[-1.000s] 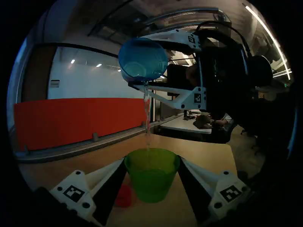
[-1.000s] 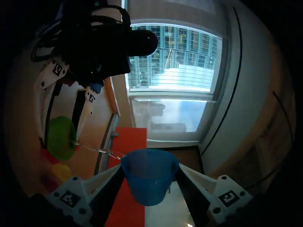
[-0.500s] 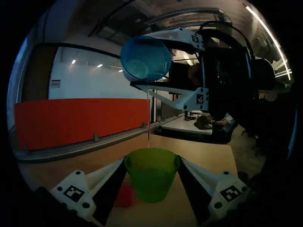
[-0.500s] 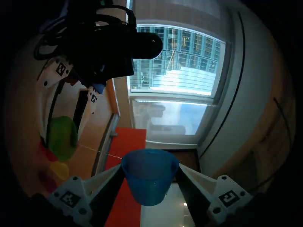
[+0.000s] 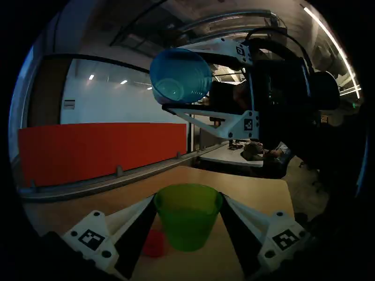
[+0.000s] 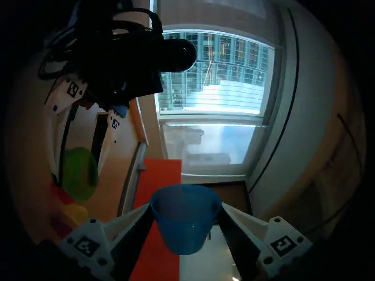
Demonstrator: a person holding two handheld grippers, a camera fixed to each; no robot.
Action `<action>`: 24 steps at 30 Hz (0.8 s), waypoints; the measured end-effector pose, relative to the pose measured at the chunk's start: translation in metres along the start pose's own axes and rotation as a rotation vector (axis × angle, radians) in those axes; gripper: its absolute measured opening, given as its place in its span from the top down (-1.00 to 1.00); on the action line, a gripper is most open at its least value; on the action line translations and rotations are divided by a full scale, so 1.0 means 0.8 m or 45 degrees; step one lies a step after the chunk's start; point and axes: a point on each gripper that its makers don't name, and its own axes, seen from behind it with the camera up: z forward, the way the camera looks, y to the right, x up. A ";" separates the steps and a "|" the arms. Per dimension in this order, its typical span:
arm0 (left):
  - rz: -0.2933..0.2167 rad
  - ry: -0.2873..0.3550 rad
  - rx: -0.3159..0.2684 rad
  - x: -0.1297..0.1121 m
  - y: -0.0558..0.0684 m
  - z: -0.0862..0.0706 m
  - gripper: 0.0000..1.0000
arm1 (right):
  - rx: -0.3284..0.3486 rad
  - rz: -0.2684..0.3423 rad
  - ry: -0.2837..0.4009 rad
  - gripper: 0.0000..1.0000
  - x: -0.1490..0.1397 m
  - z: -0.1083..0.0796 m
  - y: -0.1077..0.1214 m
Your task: Pour water
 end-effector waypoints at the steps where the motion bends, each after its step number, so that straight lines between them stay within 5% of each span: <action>1: 0.000 0.000 0.000 0.000 0.000 0.000 -0.77 | -0.001 0.015 0.000 -0.81 -0.001 0.000 0.000; 9: 0.007 0.001 0.005 0.001 -0.001 -0.001 -0.77 | -0.009 0.197 -0.005 -0.81 -0.012 -0.006 -0.001; 24: 0.017 0.006 0.010 0.004 -0.005 -0.003 -0.77 | 0.034 0.766 0.032 -0.81 -0.009 -0.020 -0.023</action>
